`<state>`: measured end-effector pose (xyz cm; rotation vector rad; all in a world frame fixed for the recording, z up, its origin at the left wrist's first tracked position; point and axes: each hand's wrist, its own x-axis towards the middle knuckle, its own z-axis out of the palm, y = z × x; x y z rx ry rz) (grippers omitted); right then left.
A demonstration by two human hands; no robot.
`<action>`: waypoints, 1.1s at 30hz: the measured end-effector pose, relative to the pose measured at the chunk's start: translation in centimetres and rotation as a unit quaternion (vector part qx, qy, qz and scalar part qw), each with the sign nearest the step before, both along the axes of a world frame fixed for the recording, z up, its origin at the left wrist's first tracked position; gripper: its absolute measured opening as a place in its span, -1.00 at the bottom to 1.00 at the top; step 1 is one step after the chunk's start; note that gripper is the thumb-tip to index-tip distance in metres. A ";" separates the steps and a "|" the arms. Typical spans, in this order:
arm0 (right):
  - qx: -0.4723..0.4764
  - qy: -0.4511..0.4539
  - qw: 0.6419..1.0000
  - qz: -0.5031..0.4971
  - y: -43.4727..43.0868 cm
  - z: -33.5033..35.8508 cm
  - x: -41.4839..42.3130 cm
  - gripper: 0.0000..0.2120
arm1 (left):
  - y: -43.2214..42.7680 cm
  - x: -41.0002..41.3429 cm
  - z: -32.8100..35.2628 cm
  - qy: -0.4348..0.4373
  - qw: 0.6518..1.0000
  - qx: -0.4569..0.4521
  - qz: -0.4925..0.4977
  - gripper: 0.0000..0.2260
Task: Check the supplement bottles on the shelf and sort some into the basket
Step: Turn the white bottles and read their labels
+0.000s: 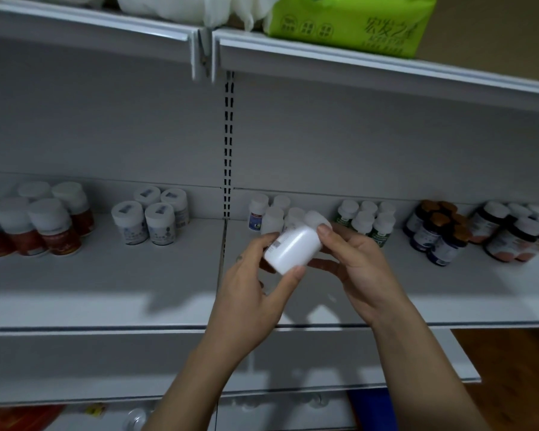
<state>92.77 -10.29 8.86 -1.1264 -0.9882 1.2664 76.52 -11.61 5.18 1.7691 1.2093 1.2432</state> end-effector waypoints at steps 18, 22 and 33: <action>-0.018 -0.053 0.996 -0.065 0.4 -0.3 -0.4 -0.77 | 0.9 0.4 -1.1 0.029 0.998 -0.044 -0.042 -0.30; -0.021 -0.089 0.992 -0.088 0.2 -0.7 -0.8 -0.81 | 1.9 1.0 -1.6 0.099 0.995 -0.001 -0.008 -0.34; 0.064 -0.357 0.930 -0.060 1.3 -2.1 0.8 -0.76 | 4.6 1.2 -4.8 0.103 0.992 -0.044 -0.050 -0.45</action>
